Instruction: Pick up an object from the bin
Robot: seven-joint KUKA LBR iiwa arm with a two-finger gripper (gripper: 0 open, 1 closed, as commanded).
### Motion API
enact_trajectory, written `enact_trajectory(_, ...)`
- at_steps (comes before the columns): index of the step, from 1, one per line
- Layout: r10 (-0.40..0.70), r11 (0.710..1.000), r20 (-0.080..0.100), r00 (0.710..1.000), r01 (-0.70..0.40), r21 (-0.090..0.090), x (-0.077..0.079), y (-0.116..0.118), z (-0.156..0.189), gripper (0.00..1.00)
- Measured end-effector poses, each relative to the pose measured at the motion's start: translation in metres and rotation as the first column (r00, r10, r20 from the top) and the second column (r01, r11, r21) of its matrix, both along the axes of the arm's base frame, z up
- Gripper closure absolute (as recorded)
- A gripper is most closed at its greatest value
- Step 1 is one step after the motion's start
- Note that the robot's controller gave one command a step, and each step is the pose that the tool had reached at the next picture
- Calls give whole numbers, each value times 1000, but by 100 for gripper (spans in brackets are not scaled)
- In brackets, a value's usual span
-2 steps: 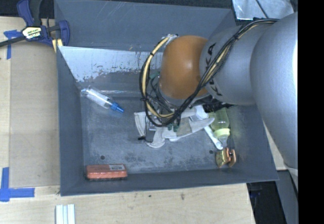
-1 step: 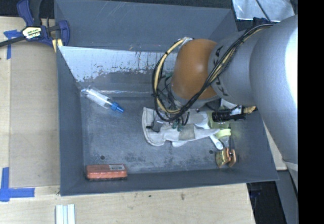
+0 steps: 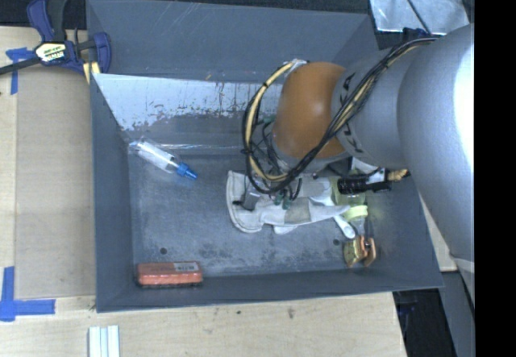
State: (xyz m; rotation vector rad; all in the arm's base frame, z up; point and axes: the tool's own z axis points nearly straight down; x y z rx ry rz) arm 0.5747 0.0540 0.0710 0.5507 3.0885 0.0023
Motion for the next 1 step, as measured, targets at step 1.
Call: enact_trajectory(1,11,1000,-1,1000,-11,-1,18,-5,148,100)
